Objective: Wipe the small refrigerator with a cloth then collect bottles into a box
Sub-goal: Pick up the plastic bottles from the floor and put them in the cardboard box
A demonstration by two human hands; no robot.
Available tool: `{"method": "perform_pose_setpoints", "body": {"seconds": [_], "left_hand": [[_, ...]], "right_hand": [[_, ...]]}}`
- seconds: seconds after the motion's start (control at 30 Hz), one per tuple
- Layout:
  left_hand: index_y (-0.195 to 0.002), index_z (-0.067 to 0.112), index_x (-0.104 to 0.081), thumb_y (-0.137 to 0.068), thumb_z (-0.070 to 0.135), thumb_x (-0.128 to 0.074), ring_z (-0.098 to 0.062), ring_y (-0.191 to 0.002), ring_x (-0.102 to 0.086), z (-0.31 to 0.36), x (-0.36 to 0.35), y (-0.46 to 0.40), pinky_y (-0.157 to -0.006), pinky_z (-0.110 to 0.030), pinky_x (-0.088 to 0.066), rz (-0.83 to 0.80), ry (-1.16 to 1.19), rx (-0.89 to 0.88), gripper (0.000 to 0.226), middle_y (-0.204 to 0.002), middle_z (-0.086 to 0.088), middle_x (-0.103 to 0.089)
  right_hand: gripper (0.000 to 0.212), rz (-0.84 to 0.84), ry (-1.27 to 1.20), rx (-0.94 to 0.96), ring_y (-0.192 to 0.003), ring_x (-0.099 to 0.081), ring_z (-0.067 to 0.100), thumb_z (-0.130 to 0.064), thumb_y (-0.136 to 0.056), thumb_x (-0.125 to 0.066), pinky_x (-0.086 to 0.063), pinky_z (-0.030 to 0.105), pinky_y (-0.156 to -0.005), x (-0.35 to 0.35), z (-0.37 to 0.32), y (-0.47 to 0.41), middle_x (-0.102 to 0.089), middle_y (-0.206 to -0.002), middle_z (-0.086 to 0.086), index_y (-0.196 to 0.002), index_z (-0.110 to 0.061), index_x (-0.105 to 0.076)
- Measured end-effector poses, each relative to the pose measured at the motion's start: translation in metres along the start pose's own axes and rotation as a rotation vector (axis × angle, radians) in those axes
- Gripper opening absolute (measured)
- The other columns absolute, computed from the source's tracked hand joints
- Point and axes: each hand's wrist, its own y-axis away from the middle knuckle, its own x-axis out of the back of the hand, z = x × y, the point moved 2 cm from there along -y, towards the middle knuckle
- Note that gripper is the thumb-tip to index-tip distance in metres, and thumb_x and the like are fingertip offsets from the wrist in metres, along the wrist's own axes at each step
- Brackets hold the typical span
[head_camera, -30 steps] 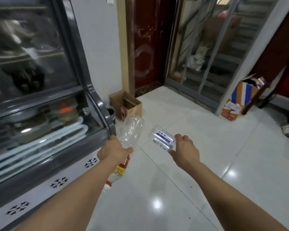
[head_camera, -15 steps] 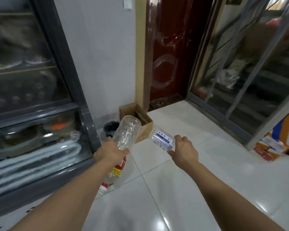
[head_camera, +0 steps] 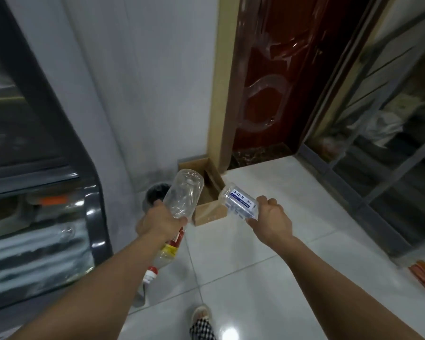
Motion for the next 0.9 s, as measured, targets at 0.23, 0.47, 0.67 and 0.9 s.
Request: {"method": "perform_pose_setpoints", "body": {"seconds": [0.23,0.47,0.67,0.9], "left_hand": [[-0.121,0.010,-0.040,-0.073,0.059,-0.064,-0.030,-0.106,-0.059,0.067,-0.023,-0.129,-0.089,-0.038,-0.046,-0.070,0.007,0.059,0.072,-0.115,-0.009,-0.061],[-0.125,0.010,-0.040,-0.076,0.063,-0.060,-0.026,-0.099,-0.060,0.103,-0.036,-0.222,-0.085,-0.037,-0.050,-0.102,-0.002,0.146,0.075,-0.107,-0.006,-0.060],[-0.123,0.013,-0.043,-0.073,0.061,-0.064,-0.021,-0.085,-0.063,0.136,-0.066,-0.309,-0.081,-0.038,-0.054,-0.110,0.159,0.314,0.072,-0.096,-0.003,-0.062],[-0.119,0.013,-0.038,-0.073,0.061,-0.065,-0.020,-0.079,-0.056,0.171,-0.113,-0.399,-0.068,-0.034,-0.048,-0.110,0.159,0.466,0.072,-0.097,-0.004,-0.057]], "right_hand": [[0.045,-0.068,0.028,0.005,-0.105,-0.053,0.025,-0.035,-0.089,-0.061,-0.046,0.032,-0.075,-0.008,0.003,-0.154,-0.051,-0.117,0.009,-0.123,-0.014,-0.041],[0.052,-0.184,0.038,0.034,-0.108,-0.054,0.025,-0.040,-0.089,-0.062,-0.045,0.030,-0.077,-0.027,-0.009,-0.282,-0.051,-0.121,0.010,-0.127,-0.014,-0.039],[0.051,-0.270,0.003,0.118,-0.106,-0.057,0.026,-0.041,-0.088,-0.062,-0.045,0.029,-0.076,-0.055,-0.017,-0.406,-0.053,-0.120,0.012,-0.125,-0.011,-0.041],[0.054,-0.384,-0.006,0.126,-0.100,-0.058,0.026,-0.046,-0.086,-0.062,-0.043,0.028,-0.069,-0.111,-0.004,-0.532,-0.054,-0.116,0.011,-0.123,-0.012,-0.042]]}}
